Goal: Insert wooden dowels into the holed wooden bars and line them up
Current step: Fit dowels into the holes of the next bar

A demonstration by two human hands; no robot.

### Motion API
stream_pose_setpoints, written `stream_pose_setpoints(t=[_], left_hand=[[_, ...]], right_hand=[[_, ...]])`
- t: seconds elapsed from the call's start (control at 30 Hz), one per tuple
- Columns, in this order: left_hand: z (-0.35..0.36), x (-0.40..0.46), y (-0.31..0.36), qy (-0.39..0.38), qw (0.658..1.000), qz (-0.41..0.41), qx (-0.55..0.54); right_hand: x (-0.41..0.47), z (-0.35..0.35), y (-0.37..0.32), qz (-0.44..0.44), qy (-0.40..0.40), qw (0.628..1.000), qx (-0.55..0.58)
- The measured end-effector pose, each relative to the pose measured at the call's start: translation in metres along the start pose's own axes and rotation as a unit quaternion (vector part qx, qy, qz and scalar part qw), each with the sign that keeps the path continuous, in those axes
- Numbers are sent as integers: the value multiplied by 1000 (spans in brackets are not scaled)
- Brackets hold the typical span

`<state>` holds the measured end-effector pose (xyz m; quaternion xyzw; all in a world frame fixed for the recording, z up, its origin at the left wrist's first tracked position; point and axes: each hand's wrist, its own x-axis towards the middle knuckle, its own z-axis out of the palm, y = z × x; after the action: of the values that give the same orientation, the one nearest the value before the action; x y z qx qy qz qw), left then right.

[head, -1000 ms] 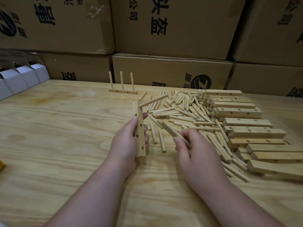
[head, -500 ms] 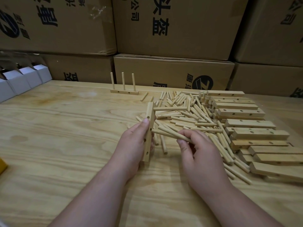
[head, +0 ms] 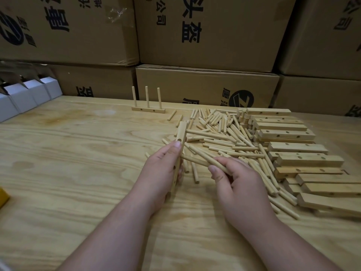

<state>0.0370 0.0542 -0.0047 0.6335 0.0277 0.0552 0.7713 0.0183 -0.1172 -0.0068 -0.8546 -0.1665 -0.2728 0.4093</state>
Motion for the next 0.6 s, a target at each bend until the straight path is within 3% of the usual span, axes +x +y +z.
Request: stream_pose_setpoints(t=[0.33, 0.6], left_hand=[[0, -5, 2, -13, 998, -4, 60], [-2, -1, -1, 2, 1000, -3, 19]], right_hand=[[-1, -3, 5, 42, -28, 998, 24], [-4, 4, -2, 61, -12, 986, 152]])
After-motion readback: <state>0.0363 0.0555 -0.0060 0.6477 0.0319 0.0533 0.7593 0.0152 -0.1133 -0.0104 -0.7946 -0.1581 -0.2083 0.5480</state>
